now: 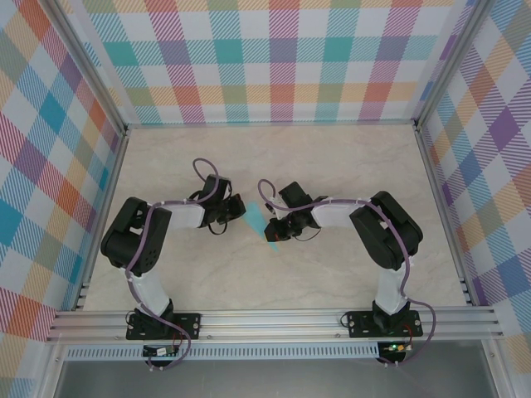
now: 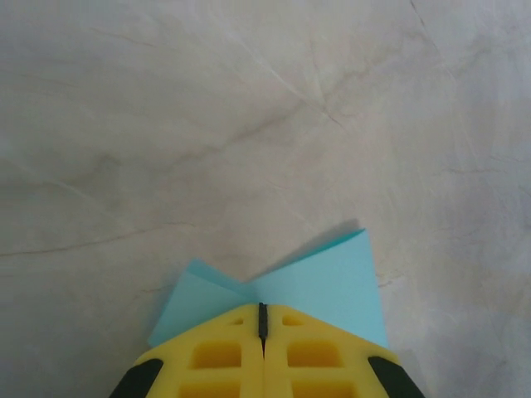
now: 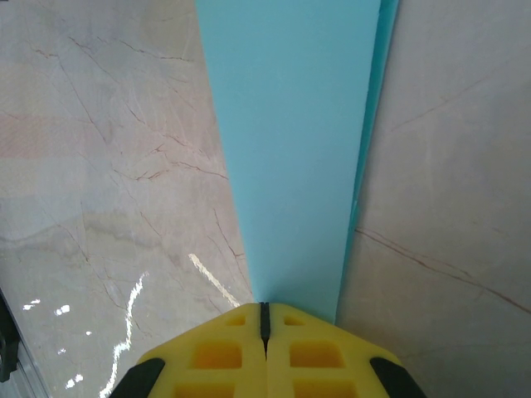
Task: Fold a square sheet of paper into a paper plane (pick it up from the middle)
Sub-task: Fold the wing for the fifth time at the center of the table.
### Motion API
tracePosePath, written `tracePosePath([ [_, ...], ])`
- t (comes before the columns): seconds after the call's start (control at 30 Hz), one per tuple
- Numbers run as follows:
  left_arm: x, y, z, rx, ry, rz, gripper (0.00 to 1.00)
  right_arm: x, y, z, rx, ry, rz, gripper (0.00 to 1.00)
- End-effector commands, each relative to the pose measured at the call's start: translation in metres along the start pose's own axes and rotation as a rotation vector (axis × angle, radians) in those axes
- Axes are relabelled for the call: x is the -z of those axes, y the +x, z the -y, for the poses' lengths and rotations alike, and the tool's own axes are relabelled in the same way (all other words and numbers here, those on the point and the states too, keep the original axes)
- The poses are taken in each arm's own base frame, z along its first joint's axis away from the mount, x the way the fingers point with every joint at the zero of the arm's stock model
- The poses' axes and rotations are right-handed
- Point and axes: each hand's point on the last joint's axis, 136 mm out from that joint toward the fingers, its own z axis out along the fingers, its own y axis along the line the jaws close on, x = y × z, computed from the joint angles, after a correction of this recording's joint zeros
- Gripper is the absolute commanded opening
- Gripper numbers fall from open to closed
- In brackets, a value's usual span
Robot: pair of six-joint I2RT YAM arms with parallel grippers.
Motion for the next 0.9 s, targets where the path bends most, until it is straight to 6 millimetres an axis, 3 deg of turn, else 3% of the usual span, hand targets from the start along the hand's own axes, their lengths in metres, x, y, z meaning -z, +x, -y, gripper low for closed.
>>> tracePosePath([
  [0.0, 0.020, -0.032, -0.062, 0.044, -0.238, 0.134, 0.00, -0.008, 0.067, 0.036, -0.132, 0.123, -0.208, 0.00],
  [0.2, 0.042, -0.053, -0.044, 0.017, -0.227, 0.159, 0.01, -0.001, 0.039, 0.007, -0.106, 0.028, -0.132, 0.00],
  [0.3, 0.059, -0.059, -0.034, 0.032, -0.227, 0.171, 0.11, 0.013, 0.015, -0.014, -0.088, -0.019, -0.063, 0.02],
  [0.47, 0.089, -0.054, -0.018, -0.039, -0.320, 0.151, 0.34, 0.053, -0.020, -0.052, -0.031, -0.060, 0.067, 0.28],
  [0.6, 0.108, -0.046, -0.008, -0.080, -0.396, 0.133, 0.46, 0.084, -0.034, -0.047, -0.021, 0.053, 0.176, 0.46],
  [0.73, 0.113, -0.033, 0.014, -0.102, -0.381, 0.111, 0.63, 0.112, -0.040, -0.040, -0.017, 0.073, 0.250, 0.63],
  [0.87, 0.115, -0.019, 0.036, -0.152, -0.399, 0.089, 0.77, 0.131, -0.044, -0.010, -0.026, 0.209, 0.323, 0.80],
])
